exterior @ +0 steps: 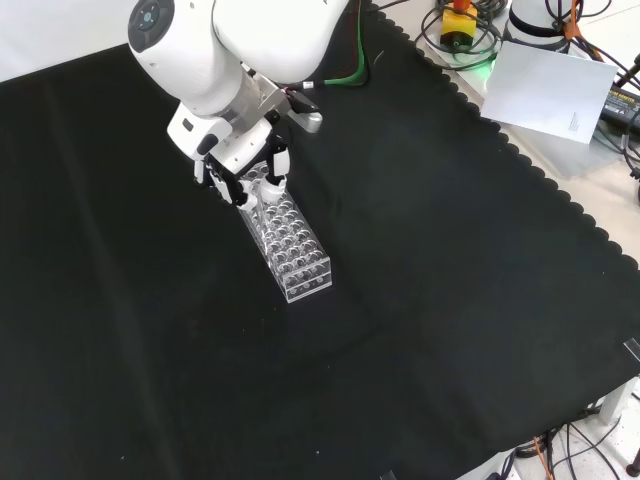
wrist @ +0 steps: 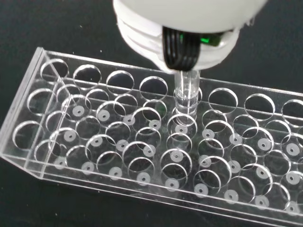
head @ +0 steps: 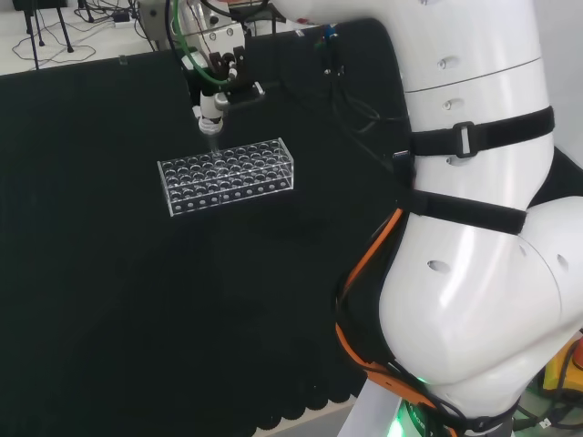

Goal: Pick up the test tube.

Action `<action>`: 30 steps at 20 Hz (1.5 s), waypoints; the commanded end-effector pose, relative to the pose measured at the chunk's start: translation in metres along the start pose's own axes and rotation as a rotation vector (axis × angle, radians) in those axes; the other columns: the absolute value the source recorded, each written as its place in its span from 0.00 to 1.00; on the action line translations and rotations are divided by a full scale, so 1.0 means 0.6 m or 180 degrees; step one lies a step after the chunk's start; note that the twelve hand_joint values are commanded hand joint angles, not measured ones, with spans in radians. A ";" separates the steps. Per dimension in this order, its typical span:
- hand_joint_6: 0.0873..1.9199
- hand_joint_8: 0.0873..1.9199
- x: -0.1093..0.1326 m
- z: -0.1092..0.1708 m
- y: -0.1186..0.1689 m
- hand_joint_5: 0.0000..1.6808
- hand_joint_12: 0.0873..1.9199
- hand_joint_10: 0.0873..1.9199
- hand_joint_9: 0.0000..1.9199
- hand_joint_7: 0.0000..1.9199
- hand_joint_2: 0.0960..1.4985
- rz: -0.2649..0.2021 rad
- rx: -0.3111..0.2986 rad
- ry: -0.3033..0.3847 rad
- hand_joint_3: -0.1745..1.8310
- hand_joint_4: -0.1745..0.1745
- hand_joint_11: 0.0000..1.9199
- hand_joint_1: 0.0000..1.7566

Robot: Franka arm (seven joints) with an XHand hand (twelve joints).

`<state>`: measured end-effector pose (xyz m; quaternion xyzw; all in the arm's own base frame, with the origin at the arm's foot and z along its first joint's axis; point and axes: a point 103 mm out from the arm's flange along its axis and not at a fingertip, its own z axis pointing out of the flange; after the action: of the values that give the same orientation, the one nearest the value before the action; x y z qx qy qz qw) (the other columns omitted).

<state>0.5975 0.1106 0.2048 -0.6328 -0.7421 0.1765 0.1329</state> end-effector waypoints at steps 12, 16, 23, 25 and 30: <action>0.25 0.36 -0.011 -0.028 -0.015 0.79 0.61 0.04 0.75 0.72 0.35 0.0011 -0.0044 0.0069 0.43 0.00 0.42 0.82; 0.25 0.35 -0.012 -0.031 -0.018 0.79 0.61 0.04 0.75 0.73 0.35 0.0005 -0.0063 0.0086 0.43 0.00 0.42 0.82; 0.25 0.35 -0.014 -0.066 -0.042 0.79 0.61 0.04 0.75 0.73 0.35 -0.0022 -0.0196 0.0137 0.44 0.00 0.42 0.82; 0.25 0.35 -0.014 -0.073 -0.047 0.79 0.61 0.04 0.75 0.73 0.35 -0.0035 -0.0228 0.0142 0.44 0.00 0.42 0.82; 0.24 0.34 -0.016 -0.090 -0.060 0.79 0.61 0.03 0.76 0.74 0.34 -0.0058 -0.0270 0.0193 0.44 0.00 0.42 0.82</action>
<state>0.5921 0.1025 0.2618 -0.6374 -0.7482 0.1329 0.1275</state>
